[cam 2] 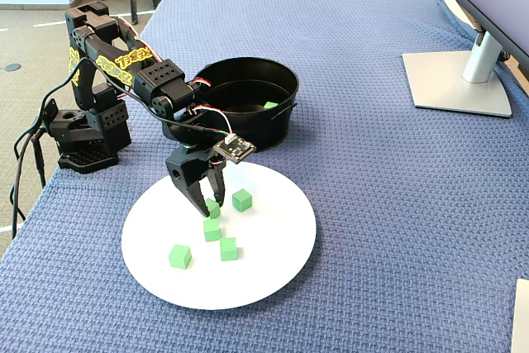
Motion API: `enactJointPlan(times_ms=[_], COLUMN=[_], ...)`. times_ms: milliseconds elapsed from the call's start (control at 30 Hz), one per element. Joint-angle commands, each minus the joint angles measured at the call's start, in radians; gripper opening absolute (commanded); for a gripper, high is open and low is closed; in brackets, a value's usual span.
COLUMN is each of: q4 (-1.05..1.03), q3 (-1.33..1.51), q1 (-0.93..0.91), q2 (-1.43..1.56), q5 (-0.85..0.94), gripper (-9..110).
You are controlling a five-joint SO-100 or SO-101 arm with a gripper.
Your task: Pick up the green cubes from the white plate and place them in the black recipient
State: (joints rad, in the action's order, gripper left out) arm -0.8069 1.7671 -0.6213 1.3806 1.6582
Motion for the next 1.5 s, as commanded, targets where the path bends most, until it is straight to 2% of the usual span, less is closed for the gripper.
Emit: enactJointPlan(times_ms=[0,200,367,500,667,800,900,1133,1300,1333,1367,1433,1467], q4=[-0.025,-0.106,-0.311,-0.357,-0.362,-0.391,-0.46,-0.503,-0.456,-0.459,-0.469,-0.505,-0.515], q3=[-0.052,-0.097,-0.16,-0.152,-0.14,-0.247,-0.379,-0.462,-0.362,-0.36,-0.359,-0.36,-0.359], q1=[0.018,0.057,0.084,0.127,0.267,0.411,0.557,0.854,0.951,0.959,0.966,0.982,0.98], q2=[0.028,0.198,0.373,0.543,0.673,0.623,0.495,0.302,0.285,0.278,0.272,0.261,0.264], q5=[-0.066,-0.313,-0.522,-0.742,-1.022,-1.259,-1.368,-1.516,-1.542,-1.526,-1.5,-1.417,-1.402], gripper=[0,0,0,0,0,0,0,0,0,1,9,35,40])
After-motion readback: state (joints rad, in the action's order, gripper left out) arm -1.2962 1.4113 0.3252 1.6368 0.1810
